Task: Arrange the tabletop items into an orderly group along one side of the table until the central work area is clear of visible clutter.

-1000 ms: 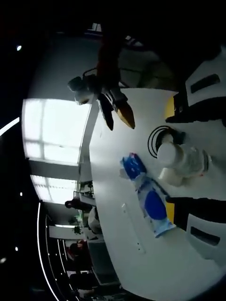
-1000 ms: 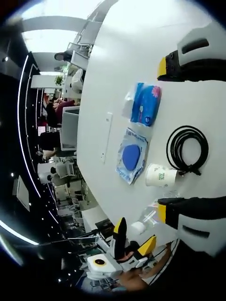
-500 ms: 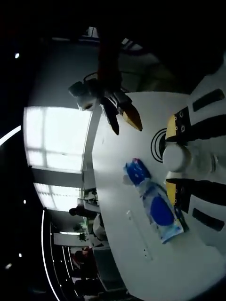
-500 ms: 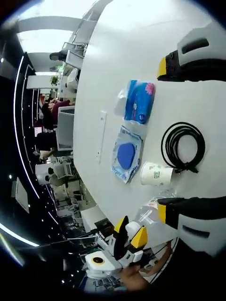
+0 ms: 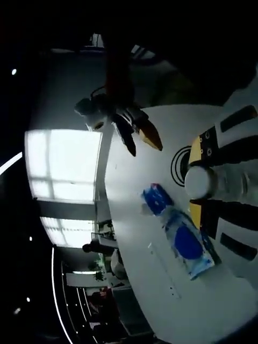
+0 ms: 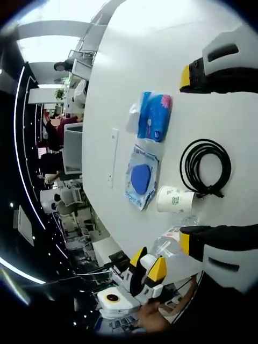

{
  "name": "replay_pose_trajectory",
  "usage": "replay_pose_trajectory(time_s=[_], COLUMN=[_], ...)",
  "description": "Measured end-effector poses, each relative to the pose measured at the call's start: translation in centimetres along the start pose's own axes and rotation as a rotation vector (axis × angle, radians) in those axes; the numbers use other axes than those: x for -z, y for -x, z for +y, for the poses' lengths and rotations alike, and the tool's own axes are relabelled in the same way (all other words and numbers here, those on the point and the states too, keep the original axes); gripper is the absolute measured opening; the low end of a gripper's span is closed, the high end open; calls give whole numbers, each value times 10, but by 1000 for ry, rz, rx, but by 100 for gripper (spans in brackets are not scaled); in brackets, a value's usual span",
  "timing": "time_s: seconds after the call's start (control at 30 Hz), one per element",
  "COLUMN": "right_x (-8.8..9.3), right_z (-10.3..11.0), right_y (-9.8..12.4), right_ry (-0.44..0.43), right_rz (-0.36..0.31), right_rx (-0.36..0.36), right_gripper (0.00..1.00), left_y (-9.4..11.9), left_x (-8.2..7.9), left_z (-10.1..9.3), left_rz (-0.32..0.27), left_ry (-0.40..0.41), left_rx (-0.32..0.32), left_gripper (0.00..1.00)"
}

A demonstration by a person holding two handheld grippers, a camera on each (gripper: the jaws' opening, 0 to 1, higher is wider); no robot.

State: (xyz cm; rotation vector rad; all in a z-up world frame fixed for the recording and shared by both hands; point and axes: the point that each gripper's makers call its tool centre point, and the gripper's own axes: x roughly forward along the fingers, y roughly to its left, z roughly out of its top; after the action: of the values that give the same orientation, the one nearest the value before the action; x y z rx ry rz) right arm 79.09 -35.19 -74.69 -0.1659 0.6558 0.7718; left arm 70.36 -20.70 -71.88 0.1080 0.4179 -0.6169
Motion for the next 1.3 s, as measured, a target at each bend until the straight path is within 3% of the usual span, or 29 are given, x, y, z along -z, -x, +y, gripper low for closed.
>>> replay_pose_trajectory(time_s=[0.5, 0.77, 1.3], right_x=[-3, -10, -17], right_z=[-2, -2, 8], right_y=[3, 4, 7], right_ry=[-19, -12, -27], right_rz=[-13, -26, -46], right_rx=[14, 22, 4], right_gripper=[98, 98, 98], left_y=[1, 11, 43], left_x=[1, -12, -34], left_z=[4, 11, 57], left_rz=[25, 12, 17], left_ry=[-4, 7, -34], left_rx=[19, 57, 88], left_gripper=[20, 19, 19])
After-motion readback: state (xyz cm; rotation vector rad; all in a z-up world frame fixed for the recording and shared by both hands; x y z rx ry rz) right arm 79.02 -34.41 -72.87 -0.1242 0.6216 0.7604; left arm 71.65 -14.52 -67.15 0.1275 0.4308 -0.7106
